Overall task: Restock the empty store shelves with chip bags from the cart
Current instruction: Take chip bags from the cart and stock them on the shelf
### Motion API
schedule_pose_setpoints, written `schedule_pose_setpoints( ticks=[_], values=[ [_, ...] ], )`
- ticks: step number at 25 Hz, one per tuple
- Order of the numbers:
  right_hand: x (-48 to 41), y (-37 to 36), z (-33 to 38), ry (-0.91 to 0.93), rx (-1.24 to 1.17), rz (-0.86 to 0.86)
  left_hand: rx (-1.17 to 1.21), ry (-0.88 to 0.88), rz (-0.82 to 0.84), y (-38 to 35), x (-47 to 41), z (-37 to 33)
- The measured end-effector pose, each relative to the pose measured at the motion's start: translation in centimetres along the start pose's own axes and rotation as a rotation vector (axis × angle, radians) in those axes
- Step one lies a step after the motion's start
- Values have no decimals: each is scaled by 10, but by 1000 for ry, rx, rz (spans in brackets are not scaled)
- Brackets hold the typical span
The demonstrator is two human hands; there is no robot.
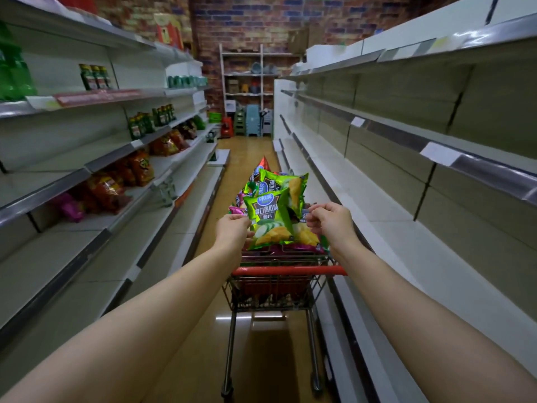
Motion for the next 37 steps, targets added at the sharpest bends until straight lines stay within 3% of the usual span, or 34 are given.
schedule_pose_setpoints(
  ticks=[7, 17, 23, 37],
  values=[
    [-74, -34, -75, -115, 113, 73, -228, 65, 4, -23, -120, 2],
    [-149, -90, -179, -310, 541, 282, -384, 222, 37, -46, -235, 26],
    [-152, -92, -210, -371, 516, 297, -360, 269, 104, -61, -247, 36],
    [-133, -82, -153, -120, 420, 221, -229, 101, 105, -53, -192, 9]
  ],
)
Point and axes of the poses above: each hand's wrist, its own x-axis away from the middle knuckle, its own y-axis out of the back of the hand, z = x × y, the point moved 6 cm from there along -x, towards the middle knuckle, and after that the axes turned 15 degrees about y, right-handed, at the moved point
